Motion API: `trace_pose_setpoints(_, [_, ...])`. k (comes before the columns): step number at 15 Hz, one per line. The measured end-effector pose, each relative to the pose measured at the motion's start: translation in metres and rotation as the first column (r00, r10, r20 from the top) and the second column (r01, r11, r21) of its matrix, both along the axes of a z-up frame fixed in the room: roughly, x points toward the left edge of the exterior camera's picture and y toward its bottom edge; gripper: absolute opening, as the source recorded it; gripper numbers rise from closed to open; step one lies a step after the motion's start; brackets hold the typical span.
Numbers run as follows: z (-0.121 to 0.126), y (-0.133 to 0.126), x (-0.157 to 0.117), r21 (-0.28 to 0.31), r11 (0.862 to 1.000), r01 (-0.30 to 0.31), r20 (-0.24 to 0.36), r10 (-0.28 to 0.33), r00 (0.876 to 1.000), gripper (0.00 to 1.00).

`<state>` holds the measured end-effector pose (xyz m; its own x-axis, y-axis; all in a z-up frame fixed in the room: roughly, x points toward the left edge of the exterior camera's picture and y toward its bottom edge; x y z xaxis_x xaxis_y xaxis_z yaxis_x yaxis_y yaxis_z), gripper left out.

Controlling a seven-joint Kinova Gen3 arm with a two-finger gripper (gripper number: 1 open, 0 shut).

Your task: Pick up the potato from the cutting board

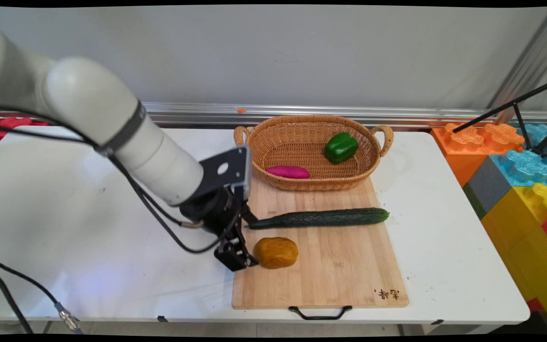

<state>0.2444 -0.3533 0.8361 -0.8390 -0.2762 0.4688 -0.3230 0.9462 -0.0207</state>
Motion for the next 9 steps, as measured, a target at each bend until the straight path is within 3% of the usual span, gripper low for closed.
trace_pose_setpoints(9, [-0.05, 0.008, -0.022, -0.057, 0.998, -0.038, -0.013, 0.038, 0.999, 1.0])
